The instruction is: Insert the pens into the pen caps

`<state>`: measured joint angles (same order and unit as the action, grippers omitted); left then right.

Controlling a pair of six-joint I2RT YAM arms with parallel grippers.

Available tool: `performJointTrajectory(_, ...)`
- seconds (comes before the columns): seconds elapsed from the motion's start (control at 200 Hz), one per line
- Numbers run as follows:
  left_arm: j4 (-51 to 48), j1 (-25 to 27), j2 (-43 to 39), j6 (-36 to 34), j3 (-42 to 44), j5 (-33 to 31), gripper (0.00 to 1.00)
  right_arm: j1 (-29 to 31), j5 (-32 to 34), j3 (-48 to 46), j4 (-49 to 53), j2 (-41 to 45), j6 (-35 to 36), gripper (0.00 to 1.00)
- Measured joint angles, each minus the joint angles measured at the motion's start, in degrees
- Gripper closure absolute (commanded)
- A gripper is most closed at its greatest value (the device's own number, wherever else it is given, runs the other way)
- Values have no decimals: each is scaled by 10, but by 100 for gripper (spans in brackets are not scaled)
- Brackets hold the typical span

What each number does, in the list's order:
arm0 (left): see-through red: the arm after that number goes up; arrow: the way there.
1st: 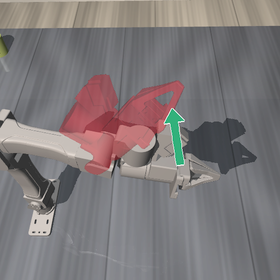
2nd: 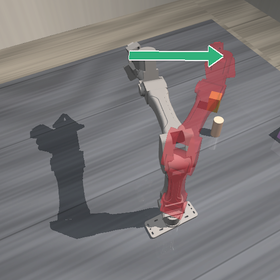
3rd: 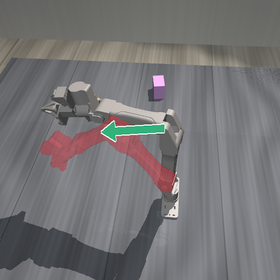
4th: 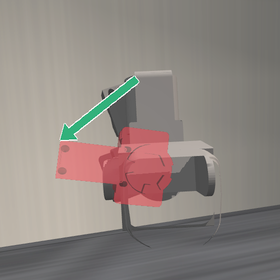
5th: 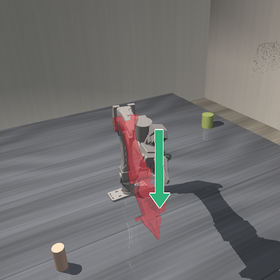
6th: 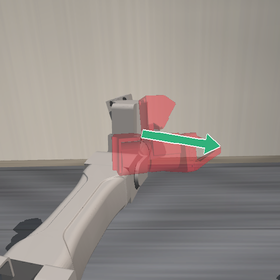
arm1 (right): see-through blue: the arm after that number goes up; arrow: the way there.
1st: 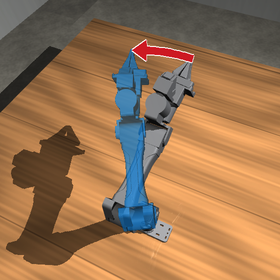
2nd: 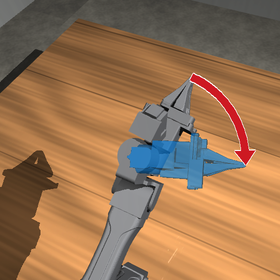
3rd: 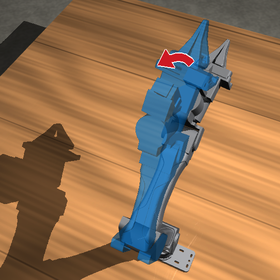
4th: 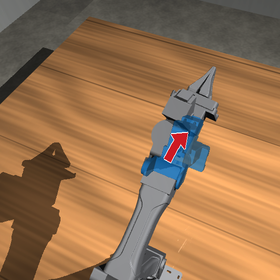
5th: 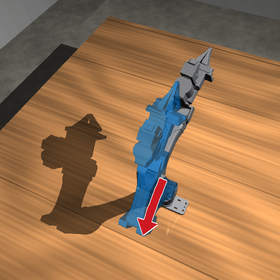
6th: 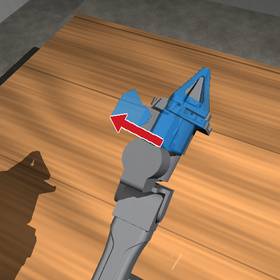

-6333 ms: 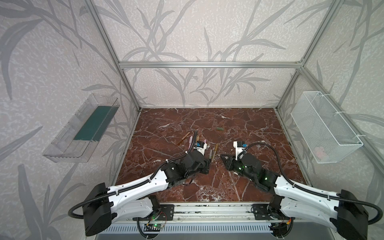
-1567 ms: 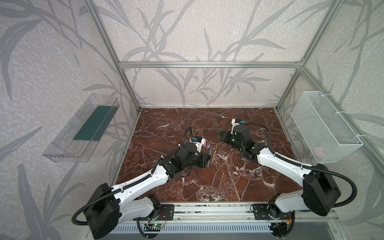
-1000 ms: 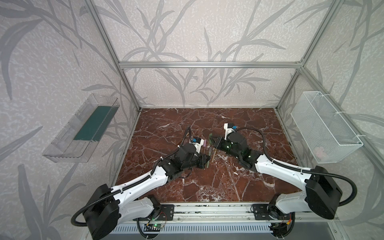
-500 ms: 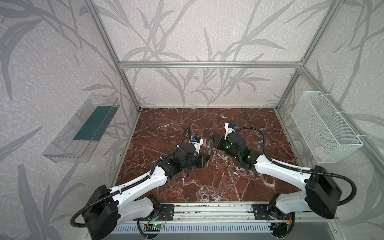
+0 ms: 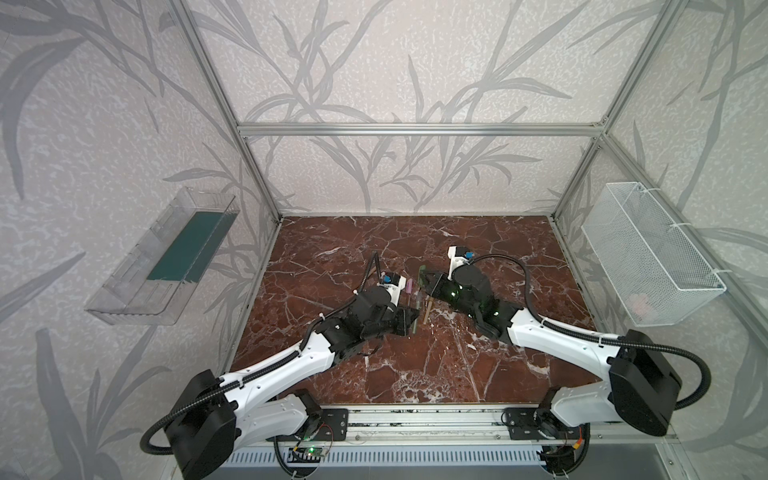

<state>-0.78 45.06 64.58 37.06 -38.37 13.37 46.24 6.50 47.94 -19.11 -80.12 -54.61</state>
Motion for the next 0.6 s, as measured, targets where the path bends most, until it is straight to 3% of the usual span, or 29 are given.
performJointTrajectory(0.6, -1, 0, -1, 0, 0, 0, 100, 4, 11, -2, -3, -3, 0, 100)
